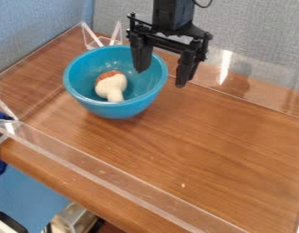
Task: Remove the mushroom from inside the blue bowl and put it on the table
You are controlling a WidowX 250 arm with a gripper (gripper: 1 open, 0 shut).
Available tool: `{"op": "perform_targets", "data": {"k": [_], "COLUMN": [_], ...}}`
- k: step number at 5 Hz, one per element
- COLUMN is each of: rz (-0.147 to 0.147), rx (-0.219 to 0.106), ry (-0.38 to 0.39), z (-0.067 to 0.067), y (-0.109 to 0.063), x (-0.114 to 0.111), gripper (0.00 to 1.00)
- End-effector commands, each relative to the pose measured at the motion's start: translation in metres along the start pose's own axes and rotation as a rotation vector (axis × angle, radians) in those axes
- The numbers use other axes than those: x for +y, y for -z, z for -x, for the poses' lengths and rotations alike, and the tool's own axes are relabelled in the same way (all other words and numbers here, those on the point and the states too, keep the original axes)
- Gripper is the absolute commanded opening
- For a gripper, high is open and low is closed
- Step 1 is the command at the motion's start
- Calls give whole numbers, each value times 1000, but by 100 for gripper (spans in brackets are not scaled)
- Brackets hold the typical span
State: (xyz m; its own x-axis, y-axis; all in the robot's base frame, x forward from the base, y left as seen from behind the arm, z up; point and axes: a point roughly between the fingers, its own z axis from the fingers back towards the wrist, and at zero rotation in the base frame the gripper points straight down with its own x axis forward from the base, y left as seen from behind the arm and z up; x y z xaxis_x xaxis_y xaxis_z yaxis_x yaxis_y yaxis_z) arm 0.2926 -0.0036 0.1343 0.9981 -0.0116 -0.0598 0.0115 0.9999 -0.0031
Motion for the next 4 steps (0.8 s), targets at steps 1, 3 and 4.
{"op": "perform_targets", "data": {"k": [1,3,4], "rz": [5,-1,-13], "rx": [11,19,7], "ry": [-74,-129,-127], "z": [0,-1,-4], "y": [0,9,15], "x": [-8,-8,9], "gripper": [100,100,100]}}
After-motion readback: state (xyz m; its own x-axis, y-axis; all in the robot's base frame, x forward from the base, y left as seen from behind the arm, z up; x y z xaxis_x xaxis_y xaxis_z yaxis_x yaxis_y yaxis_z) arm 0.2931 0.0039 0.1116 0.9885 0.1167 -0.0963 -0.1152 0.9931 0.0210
